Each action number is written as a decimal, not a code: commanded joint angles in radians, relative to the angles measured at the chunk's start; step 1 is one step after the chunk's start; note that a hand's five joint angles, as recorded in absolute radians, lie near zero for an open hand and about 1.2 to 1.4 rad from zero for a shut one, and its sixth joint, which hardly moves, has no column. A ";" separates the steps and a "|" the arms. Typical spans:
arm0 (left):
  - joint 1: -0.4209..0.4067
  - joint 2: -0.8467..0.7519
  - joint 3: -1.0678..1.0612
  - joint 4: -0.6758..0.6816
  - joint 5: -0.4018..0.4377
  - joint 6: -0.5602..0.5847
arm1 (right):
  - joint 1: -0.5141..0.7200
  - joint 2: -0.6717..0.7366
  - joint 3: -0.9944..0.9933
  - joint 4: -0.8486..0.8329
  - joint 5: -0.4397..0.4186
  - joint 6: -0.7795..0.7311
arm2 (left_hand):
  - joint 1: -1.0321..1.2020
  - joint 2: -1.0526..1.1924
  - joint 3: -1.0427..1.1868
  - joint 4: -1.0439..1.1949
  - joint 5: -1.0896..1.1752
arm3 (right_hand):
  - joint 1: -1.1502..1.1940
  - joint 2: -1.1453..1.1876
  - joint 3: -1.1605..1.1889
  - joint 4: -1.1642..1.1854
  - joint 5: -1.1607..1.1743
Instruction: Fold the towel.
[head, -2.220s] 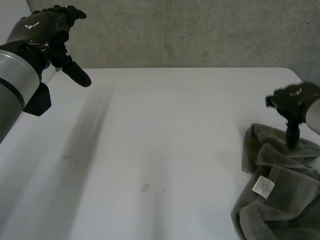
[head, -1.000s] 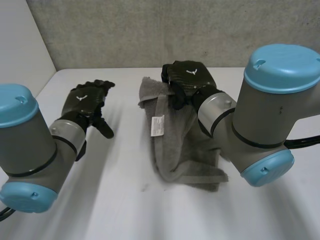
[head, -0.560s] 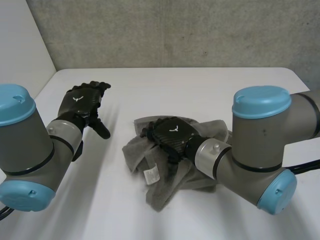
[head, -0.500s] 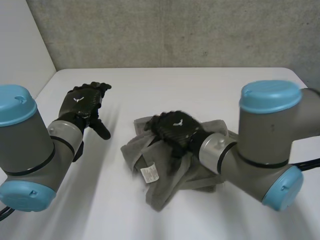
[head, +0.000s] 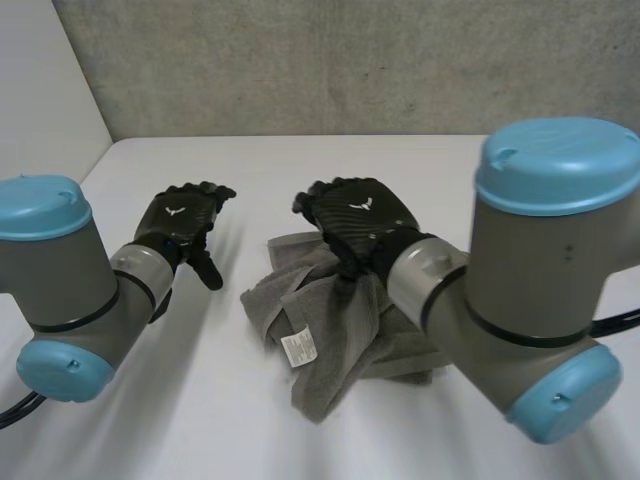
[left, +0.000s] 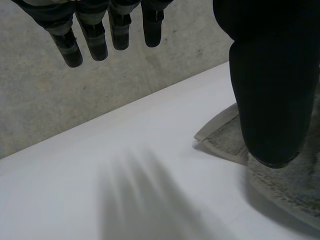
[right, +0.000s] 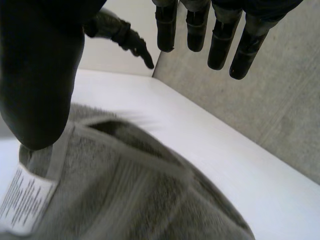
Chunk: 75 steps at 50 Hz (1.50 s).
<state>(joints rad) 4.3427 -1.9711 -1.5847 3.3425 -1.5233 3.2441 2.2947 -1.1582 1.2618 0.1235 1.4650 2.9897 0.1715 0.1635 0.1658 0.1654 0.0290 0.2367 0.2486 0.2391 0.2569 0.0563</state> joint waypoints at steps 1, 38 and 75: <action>0.020 -0.006 -0.018 -0.009 0.018 -0.003 | 0.038 0.067 -0.139 0.037 0.090 0.005 | 0.013 0.021 0.018 0.019 -0.019 | 0.010 -0.002 0.007 -0.010 0.016; 0.018 -0.034 -0.121 -0.003 0.175 -0.001 | -0.067 0.385 -0.533 0.401 -0.094 0.176 | 0.045 0.053 0.051 0.051 0.013 | 1.158 1.146 1.155 1.138 1.164; -0.072 -0.252 0.091 0.028 0.275 -0.047 | -0.245 -0.147 -0.067 0.291 -0.187 0.161 | 0.159 0.167 0.164 0.165 0.127 | 1.160 1.148 1.157 1.139 1.165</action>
<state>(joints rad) 4.2948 -2.1761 -1.5214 3.3707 -1.2449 3.2091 2.0591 -1.2921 1.1881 0.4157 1.2750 3.1505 0.2100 0.2100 0.2105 0.2100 0.0289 1.3369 1.3249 1.3236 1.3388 1.1635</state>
